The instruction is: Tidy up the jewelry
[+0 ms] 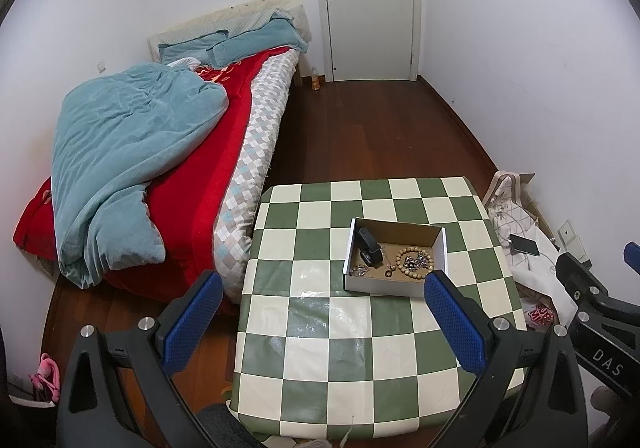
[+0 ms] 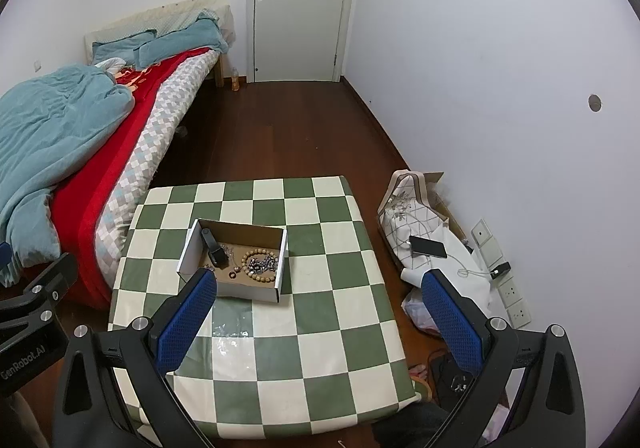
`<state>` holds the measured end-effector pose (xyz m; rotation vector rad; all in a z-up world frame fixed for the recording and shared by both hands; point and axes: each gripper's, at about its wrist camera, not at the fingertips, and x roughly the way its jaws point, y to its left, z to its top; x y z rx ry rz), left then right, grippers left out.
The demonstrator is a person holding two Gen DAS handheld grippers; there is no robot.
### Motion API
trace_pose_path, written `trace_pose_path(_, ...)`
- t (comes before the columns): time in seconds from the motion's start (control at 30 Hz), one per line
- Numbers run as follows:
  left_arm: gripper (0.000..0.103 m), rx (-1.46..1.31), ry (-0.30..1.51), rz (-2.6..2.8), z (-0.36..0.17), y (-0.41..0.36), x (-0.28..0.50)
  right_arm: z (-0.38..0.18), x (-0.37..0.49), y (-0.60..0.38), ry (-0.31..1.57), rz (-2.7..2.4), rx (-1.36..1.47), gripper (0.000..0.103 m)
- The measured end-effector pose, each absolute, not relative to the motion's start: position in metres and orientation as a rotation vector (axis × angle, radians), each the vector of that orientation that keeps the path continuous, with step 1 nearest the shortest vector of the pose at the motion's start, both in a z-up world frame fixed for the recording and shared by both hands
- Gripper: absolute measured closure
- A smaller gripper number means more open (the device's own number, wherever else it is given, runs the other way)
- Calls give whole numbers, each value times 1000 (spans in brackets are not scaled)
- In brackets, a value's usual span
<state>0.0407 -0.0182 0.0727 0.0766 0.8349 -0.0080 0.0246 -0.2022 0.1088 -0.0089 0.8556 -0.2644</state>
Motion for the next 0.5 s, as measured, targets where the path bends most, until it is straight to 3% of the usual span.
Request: trace_pose_path(0.5, 0, 77, 823, -5, 78, -22, 36, 109, 24, -204, 852, -263, -5, 0)
